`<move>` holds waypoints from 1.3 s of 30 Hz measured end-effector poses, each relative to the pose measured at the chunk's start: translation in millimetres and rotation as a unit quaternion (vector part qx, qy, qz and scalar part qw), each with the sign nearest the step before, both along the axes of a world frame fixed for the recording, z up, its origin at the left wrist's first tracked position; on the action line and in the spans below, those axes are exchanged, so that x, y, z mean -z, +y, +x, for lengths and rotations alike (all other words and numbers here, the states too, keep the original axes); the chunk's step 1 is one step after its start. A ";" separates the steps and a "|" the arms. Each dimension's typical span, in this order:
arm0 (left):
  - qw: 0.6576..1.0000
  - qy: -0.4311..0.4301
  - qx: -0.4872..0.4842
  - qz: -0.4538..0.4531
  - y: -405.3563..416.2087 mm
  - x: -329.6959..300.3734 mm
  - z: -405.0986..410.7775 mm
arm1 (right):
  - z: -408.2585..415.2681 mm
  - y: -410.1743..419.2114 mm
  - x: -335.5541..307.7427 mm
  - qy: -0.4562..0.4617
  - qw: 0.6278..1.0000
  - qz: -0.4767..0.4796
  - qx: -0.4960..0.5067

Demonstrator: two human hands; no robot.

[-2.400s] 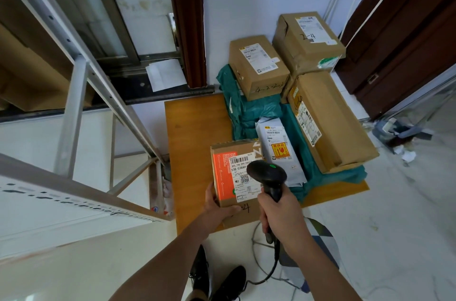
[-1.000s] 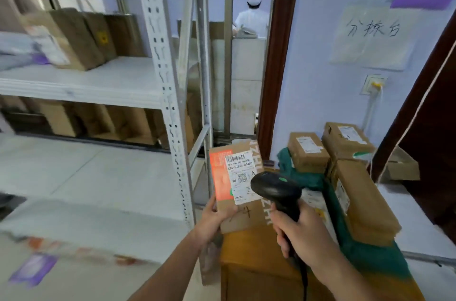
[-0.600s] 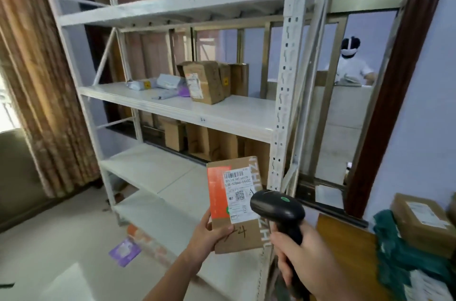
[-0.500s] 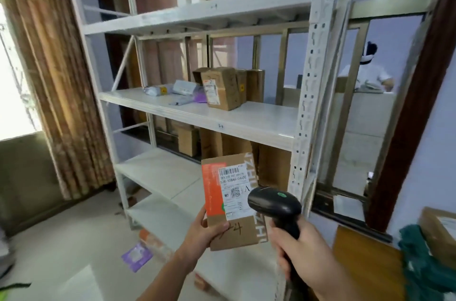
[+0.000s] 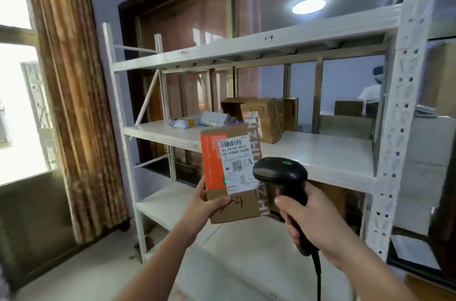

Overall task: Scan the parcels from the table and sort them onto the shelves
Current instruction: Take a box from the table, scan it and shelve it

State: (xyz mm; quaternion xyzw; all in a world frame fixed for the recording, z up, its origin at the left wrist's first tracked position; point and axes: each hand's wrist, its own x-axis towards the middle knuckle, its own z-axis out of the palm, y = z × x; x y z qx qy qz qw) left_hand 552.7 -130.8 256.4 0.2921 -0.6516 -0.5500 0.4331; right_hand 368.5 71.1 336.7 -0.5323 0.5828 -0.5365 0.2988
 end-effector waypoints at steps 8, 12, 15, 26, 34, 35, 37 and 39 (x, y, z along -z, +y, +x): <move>0.994 0.047 0.061 -0.077 -63.7 -66.1 -73.6 | -12.3 -34.4 -31.2 0.014 0.997 -0.054 0.046; 0.987 0.042 0.114 -0.103 -87.2 -84.3 -123.6 | -26.4 -39.8 -45.9 0.028 0.992 -0.073 0.096; 0.981 0.027 0.155 -0.112 -102.9 -90.2 -162.5 | -39.4 -37.9 -49.2 0.051 0.985 -0.077 0.144; 0.966 -0.079 0.225 -0.097 -157.4 -81.1 -252.5 | -50.0 -50.7 -37.1 0.045 0.957 -0.010 0.287; 0.967 -0.098 0.231 -0.038 -214.2 -84.3 -295.8 | -57.3 -78.5 -30.1 0.030 0.945 0.037 0.324; 0.969 -0.100 0.223 -0.027 -217.8 -83.5 -300.9 | -58.8 -81.8 -28.4 0.023 0.943 0.045 0.328; 0.976 -0.100 0.189 -0.029 -217.3 -82.8 -307.7 | -62.0 -87.6 -26.1 0.004 0.940 0.062 0.335; 0.985 -0.098 0.136 -0.043 -213.7 -78.3 -317.2 | -65.9 -91.4 -25.3 -0.004 0.939 0.077 0.336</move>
